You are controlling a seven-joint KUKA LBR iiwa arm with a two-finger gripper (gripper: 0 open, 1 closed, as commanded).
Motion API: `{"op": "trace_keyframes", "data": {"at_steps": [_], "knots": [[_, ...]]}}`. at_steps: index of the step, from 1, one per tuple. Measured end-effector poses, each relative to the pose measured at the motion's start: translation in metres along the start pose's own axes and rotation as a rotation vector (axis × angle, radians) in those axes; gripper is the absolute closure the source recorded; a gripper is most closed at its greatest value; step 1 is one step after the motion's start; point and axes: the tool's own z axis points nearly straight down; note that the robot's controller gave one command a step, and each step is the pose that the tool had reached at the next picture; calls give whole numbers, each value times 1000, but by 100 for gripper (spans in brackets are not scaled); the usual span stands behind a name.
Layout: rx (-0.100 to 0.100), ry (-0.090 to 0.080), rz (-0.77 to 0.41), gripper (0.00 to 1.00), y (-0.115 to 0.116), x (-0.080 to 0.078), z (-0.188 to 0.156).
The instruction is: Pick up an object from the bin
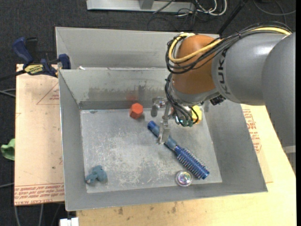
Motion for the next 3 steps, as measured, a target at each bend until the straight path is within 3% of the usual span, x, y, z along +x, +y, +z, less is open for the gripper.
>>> {"op": "trace_keyframes", "data": {"at_steps": [1,2,3], "knots": [[3,-1,-35,0,-73,30,60],[0,-8,-41,100,-68,27,56],[0,-15,-32,100,-47,46,-90]]}}
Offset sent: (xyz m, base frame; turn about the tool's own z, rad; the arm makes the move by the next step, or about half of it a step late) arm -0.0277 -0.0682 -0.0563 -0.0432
